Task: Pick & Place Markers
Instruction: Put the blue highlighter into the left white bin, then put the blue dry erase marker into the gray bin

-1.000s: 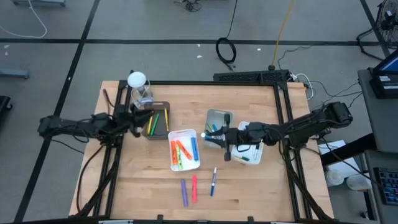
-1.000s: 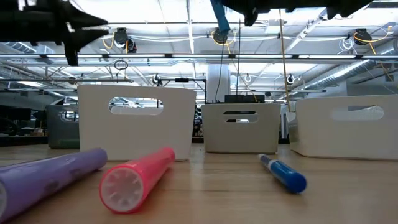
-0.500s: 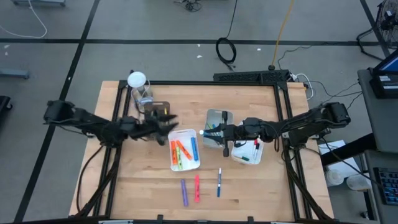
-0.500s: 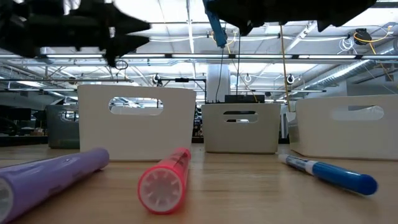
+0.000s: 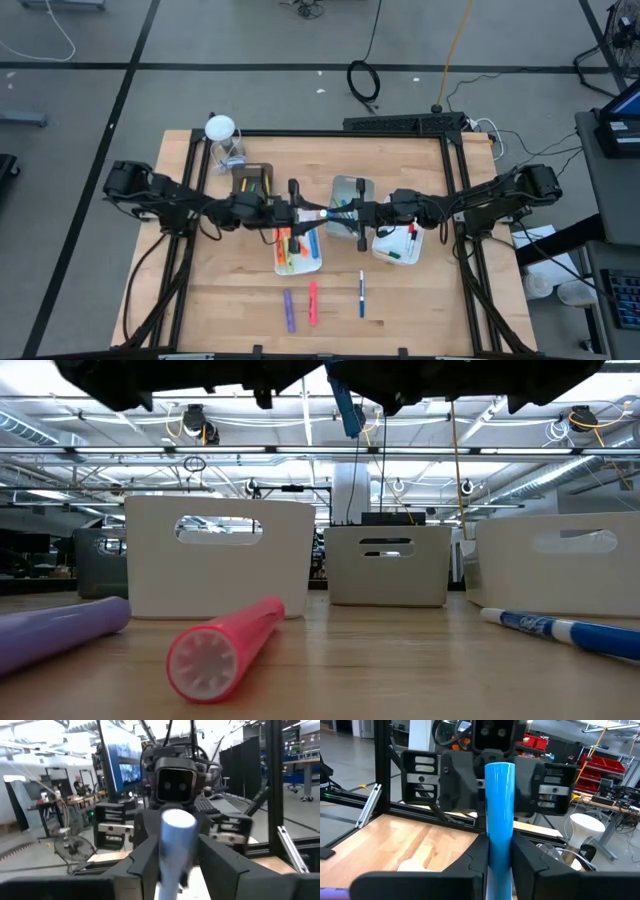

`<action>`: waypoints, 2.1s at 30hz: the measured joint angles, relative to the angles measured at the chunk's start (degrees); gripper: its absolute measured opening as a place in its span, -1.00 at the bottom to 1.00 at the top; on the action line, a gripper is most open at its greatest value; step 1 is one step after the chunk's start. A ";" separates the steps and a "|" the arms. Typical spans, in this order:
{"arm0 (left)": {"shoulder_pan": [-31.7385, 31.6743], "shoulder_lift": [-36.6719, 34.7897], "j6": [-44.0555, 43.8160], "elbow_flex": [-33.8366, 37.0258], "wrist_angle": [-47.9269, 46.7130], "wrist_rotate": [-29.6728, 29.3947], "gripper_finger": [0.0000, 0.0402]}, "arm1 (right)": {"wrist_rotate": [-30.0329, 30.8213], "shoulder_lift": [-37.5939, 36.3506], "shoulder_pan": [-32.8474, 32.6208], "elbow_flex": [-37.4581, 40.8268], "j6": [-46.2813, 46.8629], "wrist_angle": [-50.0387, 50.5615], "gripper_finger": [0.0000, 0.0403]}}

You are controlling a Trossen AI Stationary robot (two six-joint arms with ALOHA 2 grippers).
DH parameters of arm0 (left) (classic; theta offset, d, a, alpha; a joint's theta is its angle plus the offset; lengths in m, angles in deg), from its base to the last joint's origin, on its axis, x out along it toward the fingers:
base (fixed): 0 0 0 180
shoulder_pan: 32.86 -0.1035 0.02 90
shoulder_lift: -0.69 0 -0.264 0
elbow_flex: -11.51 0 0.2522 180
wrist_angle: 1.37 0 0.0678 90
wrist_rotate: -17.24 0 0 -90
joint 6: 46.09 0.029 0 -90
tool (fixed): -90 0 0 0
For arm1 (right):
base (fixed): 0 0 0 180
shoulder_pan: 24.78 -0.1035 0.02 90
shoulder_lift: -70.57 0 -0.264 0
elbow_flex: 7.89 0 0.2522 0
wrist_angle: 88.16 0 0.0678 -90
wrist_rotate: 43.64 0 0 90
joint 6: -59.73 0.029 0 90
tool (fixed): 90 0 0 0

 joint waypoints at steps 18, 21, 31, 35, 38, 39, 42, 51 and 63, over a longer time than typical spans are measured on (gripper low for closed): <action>-0.91 1.20 3.60 -5.28 -8.19 1.99 -0.62 | 0.05 0.02 -0.04 -0.07 -0.20 0.06 -0.79; -1.27 1.20 2.71 -5.28 -8.38 2.43 -0.69 | 0.09 0.02 -0.04 -0.07 -0.02 0.15 -0.79; 0.32 -3.77 2.80 -5.28 -12.17 -1.54 -0.69 | 4.91 -0.48 0.13 -0.09 7.06 9.45 -0.05; 2.01 -11.00 -4.96 -5.26 -27.12 -7.60 -0.69 | 6.59 -2.39 0.02 -0.08 9.18 18.85 0.24; 2.99 -16.72 -19.43 -5.28 -43.71 -11.32 -0.69 | 6.52 -4.58 -0.28 -0.07 11.99 23.00 0.34; 3.00 -17.93 -25.47 -5.28 -48.63 -11.54 -0.69 | 6.48 -5.46 -0.33 -0.07 12.17 24.14 0.36; 3.00 -19.09 -41.11 -5.23 -61.50 -11.90 -0.69 | 6.48 -7.39 -0.65 -0.07 12.17 24.60 0.35; 3.74 -9.02 -57.79 -5.24 -62.58 -13.00 -0.65 | 6.45 -9.20 -0.66 -0.07 9.64 24.31 0.24; 2.23 -6.87 -47.66 -5.22 -62.03 -6.07 0.38 | 4.58 -9.20 -2.08 -0.07 6.12 26.92 0.23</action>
